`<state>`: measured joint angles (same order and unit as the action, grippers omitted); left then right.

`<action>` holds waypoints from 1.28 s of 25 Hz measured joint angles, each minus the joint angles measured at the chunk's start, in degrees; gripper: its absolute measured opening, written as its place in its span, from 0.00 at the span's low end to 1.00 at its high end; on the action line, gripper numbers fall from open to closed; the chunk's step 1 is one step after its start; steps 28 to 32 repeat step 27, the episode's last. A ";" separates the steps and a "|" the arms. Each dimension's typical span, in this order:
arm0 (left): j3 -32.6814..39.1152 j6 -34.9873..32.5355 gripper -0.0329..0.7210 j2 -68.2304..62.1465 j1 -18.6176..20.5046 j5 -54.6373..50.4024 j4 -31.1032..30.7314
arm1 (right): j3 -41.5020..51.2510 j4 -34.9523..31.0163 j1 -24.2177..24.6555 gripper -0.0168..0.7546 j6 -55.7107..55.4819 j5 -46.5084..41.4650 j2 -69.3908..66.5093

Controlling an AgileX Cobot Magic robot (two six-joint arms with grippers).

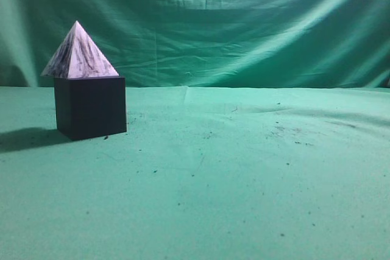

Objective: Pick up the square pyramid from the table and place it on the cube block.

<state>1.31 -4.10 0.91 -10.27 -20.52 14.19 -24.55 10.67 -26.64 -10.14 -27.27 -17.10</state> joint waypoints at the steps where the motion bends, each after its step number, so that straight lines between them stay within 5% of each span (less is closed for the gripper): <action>1: 0.00 0.00 0.04 0.00 0.00 0.00 0.00 | 2.10 0.00 2.11 0.12 -0.05 0.12 2.42; 7: 0.00 0.00 0.04 0.00 0.00 0.00 0.00 | 13.52 0.00 15.77 0.12 -0.10 2.77 16.13; 11: 0.00 0.00 0.04 0.00 0.00 0.00 0.00 | 20.35 0.00 20.29 0.12 -0.19 5.62 17.63; 32: 0.00 0.00 0.04 0.00 0.00 0.00 0.00 | 26.08 -0.58 20.74 0.12 -0.19 5.83 17.63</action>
